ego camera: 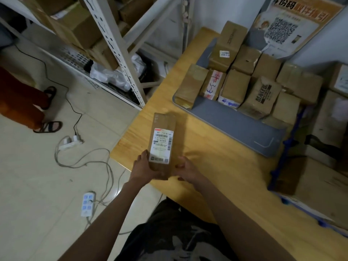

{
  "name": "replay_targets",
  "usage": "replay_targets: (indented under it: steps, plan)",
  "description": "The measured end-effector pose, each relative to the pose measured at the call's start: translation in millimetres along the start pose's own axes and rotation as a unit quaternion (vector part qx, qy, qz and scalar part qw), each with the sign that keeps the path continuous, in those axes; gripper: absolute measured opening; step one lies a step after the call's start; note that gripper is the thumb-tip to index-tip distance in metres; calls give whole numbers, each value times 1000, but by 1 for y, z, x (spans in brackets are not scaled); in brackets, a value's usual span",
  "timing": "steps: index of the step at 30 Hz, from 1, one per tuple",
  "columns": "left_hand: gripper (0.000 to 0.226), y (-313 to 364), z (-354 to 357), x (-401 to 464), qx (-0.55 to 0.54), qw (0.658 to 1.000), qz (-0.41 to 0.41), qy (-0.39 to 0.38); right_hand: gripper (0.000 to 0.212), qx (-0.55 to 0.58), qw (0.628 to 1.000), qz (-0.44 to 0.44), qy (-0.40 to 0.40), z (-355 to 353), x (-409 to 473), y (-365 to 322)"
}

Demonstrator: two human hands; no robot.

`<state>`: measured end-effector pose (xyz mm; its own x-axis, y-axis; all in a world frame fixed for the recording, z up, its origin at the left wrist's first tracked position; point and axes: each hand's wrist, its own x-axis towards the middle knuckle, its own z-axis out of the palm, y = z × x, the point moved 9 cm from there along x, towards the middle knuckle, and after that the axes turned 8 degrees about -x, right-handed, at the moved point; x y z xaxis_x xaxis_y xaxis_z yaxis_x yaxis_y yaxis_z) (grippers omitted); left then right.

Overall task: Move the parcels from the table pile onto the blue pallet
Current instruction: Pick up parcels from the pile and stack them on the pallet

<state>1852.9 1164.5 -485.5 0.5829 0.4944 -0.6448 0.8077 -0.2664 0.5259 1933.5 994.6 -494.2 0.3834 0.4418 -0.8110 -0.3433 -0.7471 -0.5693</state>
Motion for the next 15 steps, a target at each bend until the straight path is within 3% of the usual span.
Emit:
replay_targets:
  steps: [7,11,15]
  plan:
    - [112,19,41,-20,25,996,53,-69,72,-71,996,-59,18,-12,-23,14]
    - [133,29,63,-34,41,987,77,-132,85,-121,990,-49,48,-13,-39,32]
    - [130,39,79,-48,83,975,121,-168,100,-125,988,-40,81,-7,-52,48]
